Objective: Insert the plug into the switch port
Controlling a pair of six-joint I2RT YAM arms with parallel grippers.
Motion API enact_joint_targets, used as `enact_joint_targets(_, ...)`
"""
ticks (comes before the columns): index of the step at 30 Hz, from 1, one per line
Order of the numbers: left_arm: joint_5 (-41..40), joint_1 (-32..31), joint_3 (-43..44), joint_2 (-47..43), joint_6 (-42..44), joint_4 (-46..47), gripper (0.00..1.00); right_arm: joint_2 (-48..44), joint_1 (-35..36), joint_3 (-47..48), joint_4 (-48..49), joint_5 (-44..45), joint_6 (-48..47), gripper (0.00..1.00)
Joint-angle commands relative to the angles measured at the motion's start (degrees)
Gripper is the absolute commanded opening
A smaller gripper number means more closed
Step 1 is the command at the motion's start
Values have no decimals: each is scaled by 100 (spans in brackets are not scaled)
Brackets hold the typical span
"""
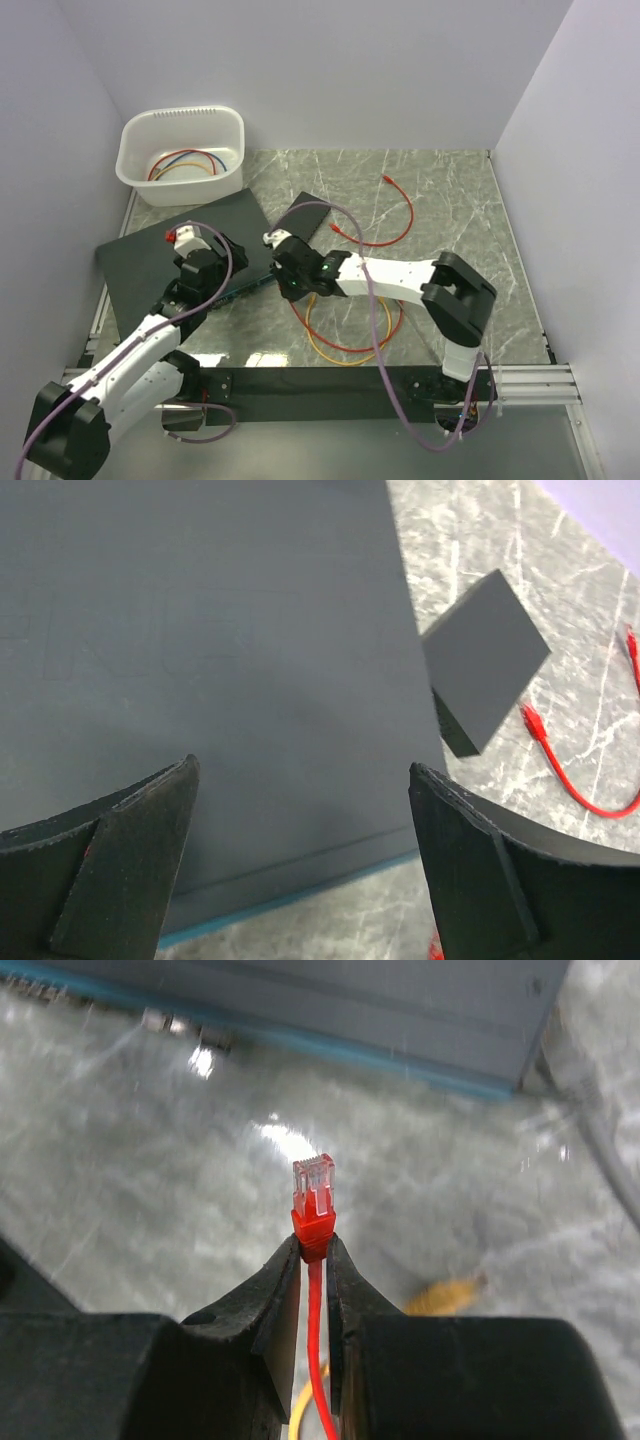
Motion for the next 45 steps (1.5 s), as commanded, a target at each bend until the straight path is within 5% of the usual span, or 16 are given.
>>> enact_joint_targets(1,795,407,14,284,-13,443,91,388,22,627,-294,281,-90,0)
enact_joint_targets(9,1667,1313,102,1155,-198,567,85,1259,31,1436,-769,492,-11,0)
enact_joint_targets(17,2194,1787,-47,1112,-189,725,83,1558,31,1771,-910,544,68,0)
enact_joint_targets(45,2344,1884,-135,962,-172,760,80,2252,145,3177,-1955,1361,323,0)
